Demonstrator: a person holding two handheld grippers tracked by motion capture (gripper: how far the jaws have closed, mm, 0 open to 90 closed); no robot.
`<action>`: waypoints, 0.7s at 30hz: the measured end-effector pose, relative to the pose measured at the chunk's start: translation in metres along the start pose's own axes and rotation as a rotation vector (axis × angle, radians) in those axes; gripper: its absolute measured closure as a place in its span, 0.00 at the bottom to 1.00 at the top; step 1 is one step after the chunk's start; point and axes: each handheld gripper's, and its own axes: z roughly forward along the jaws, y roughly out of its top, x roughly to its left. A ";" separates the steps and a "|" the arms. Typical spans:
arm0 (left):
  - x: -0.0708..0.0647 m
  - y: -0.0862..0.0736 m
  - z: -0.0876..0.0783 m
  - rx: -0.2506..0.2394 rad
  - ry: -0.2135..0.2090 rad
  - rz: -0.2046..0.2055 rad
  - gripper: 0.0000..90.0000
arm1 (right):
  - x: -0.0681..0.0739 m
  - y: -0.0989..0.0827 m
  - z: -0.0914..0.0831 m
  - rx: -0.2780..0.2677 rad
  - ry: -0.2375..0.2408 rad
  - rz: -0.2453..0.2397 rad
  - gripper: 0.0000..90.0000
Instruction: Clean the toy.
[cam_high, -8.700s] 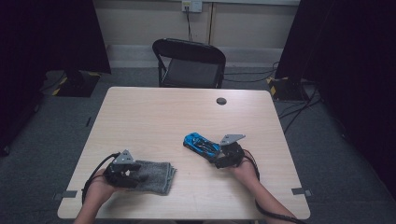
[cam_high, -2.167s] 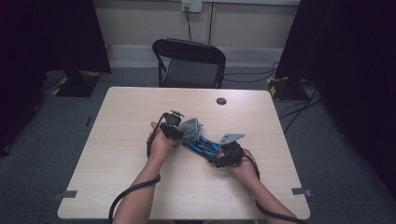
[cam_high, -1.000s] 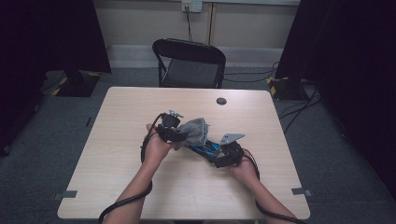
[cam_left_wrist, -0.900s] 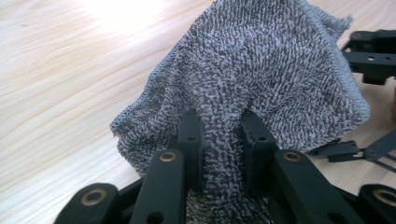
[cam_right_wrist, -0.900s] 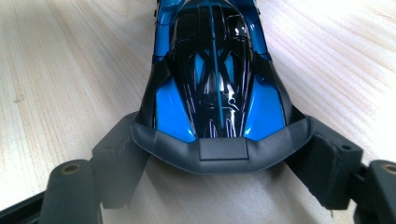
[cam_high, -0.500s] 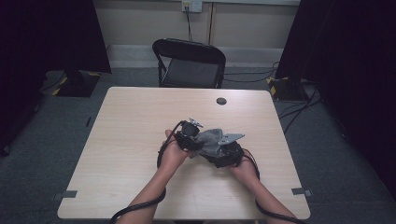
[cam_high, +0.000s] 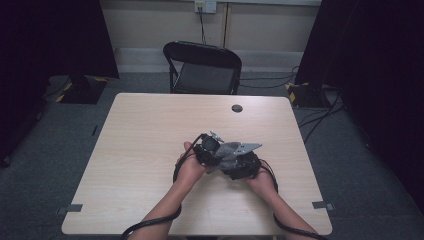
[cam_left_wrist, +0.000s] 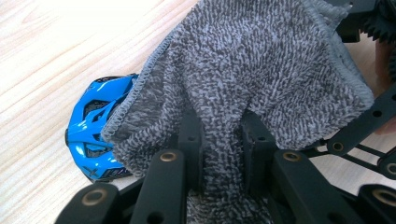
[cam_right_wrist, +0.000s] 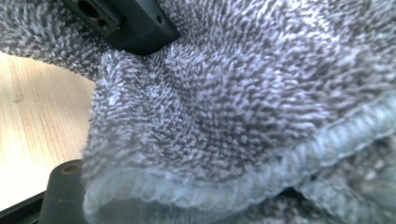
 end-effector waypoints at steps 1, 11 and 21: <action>0.000 0.000 0.000 0.000 0.000 -0.002 0.82 | 0.000 0.000 0.000 0.000 0.000 0.000 0.27; 0.015 -0.001 -0.003 0.001 0.035 -0.022 0.82 | 0.000 0.000 0.000 0.000 0.000 0.000 0.27; 0.024 0.000 -0.004 0.013 0.062 -0.029 0.82 | 0.000 0.000 0.000 0.000 0.000 -0.001 0.27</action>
